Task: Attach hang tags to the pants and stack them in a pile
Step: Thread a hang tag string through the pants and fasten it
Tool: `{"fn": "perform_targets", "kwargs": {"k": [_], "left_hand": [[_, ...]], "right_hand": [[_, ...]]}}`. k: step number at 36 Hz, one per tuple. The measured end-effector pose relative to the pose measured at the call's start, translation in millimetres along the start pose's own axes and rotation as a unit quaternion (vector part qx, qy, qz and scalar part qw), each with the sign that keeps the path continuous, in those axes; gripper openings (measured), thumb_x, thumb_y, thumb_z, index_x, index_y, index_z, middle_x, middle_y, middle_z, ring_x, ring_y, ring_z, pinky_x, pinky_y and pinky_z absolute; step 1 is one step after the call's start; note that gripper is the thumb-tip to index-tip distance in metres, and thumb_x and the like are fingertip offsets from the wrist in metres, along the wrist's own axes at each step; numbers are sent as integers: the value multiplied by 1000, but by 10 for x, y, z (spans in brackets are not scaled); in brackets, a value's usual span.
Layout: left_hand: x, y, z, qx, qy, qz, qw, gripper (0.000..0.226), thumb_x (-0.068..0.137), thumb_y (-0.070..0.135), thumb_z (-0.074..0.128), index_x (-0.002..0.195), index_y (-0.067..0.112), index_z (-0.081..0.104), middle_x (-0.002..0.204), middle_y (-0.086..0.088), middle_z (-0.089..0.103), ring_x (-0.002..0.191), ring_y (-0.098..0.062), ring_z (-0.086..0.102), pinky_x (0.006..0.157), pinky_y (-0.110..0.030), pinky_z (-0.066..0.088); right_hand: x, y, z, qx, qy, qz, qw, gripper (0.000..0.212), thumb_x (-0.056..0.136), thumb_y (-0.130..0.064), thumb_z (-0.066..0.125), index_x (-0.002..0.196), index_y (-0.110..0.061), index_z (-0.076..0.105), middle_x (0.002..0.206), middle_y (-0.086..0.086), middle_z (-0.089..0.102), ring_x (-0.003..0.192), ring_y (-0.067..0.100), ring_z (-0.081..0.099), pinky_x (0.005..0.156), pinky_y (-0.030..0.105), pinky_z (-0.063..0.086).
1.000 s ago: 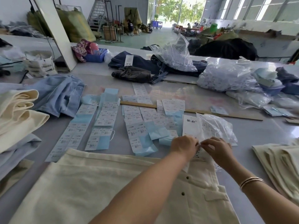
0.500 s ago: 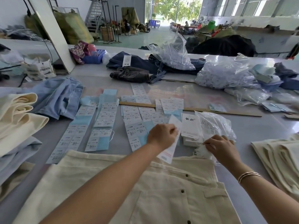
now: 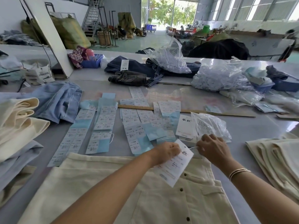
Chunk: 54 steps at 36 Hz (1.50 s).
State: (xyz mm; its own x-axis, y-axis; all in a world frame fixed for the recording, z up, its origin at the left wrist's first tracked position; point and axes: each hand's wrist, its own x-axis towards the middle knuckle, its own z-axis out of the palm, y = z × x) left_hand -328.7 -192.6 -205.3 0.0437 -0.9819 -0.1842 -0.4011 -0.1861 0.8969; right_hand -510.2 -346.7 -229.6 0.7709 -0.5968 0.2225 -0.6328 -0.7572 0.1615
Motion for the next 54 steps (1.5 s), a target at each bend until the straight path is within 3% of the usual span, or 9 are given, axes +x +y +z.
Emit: {"fn": "perform_targets", "kwargs": {"k": [3, 12, 16, 21, 27, 30, 39, 47, 54], "left_hand": [[-100, 9, 6, -39, -30, 33, 998, 33, 100, 24, 45, 67, 23, 41, 62, 7, 44, 51, -9, 44, 49, -18, 34], [-355, -120, -385, 29, 17, 38, 999, 34, 99, 22, 50, 65, 22, 46, 62, 7, 47, 54, -7, 47, 57, -20, 37], [-432, -116, -445, 67, 25, 48, 996, 27, 96, 25, 56, 70, 29, 59, 65, 12, 57, 57, -3, 52, 58, -18, 40], [-545, -133, -389, 124, 78, 63, 987, 13, 94, 24, 60, 84, 24, 67, 89, 1, 72, 85, -14, 67, 83, -34, 53], [-763, -163, -245, 238, 123, 111, 957, 15, 93, 29, 61, 94, 18, 71, 90, -2, 72, 82, -16, 64, 77, -36, 52], [-907, -174, -168, 283, 116, 122, 944, 18, 93, 34, 59, 97, 21, 71, 91, -2, 70, 81, -18, 62, 74, -36, 51], [-1227, -173, -17, 290, 119, 129, 941, 18, 93, 32, 60, 97, 19, 71, 92, -1, 69, 83, -16, 60, 73, -29, 45], [-1355, -342, 15, 94, 120, 66, 986, 8, 87, 24, 70, 93, 25, 74, 86, 15, 67, 80, 4, 62, 74, -15, 45], [-1505, -463, 110, -75, 140, 13, 987, 53, 89, 16, 65, 118, 57, 47, 107, 6, 66, 87, -11, 68, 74, -30, 58]], "right_hand": [[-4, 87, 19, 13, 18, 17, 1000, 6, 76, -19, 78, 78, -14, 75, 88, 9, 63, 79, 31, 60, 56, 39, 53], [-13, 168, -17, 140, 11, 153, 978, 32, 87, -18, 67, 119, -17, 67, 133, 14, 54, 119, 39, 47, 95, 48, 42], [-88, -250, -239, 275, 185, 227, 916, 23, 78, 0, 68, 94, -14, 75, 119, 13, 58, 113, 39, 48, 91, 44, 35], [-356, -904, -480, 336, 142, 232, 902, 16, 82, -12, 69, 90, -24, 74, 111, -7, 56, 112, 22, 44, 89, 33, 23], [-545, -1433, -675, 674, -63, 273, 684, 36, 96, -36, 48, 85, -11, 72, 71, -5, 68, 62, 6, 58, 52, 11, 42], [-570, -1545, -608, 688, -98, 317, 646, 37, 94, -41, 51, 92, -10, 70, 81, 2, 68, 65, 12, 56, 58, 20, 41], [-718, -1689, -519, 759, -76, 341, 549, 16, 90, -23, 61, 81, -16, 73, 76, -2, 72, 66, 9, 60, 63, 24, 40], [-660, -1537, -476, 871, -1, 406, 276, 13, 92, -11, 55, 80, -12, 60, 69, 1, 72, 79, 14, 62, 75, 29, 46], [-687, -1426, -331, 872, -64, 379, 302, 20, 89, -3, 47, 70, -7, 51, 50, 2, 49, 33, 6, 34, 37, 17, 36]]}}
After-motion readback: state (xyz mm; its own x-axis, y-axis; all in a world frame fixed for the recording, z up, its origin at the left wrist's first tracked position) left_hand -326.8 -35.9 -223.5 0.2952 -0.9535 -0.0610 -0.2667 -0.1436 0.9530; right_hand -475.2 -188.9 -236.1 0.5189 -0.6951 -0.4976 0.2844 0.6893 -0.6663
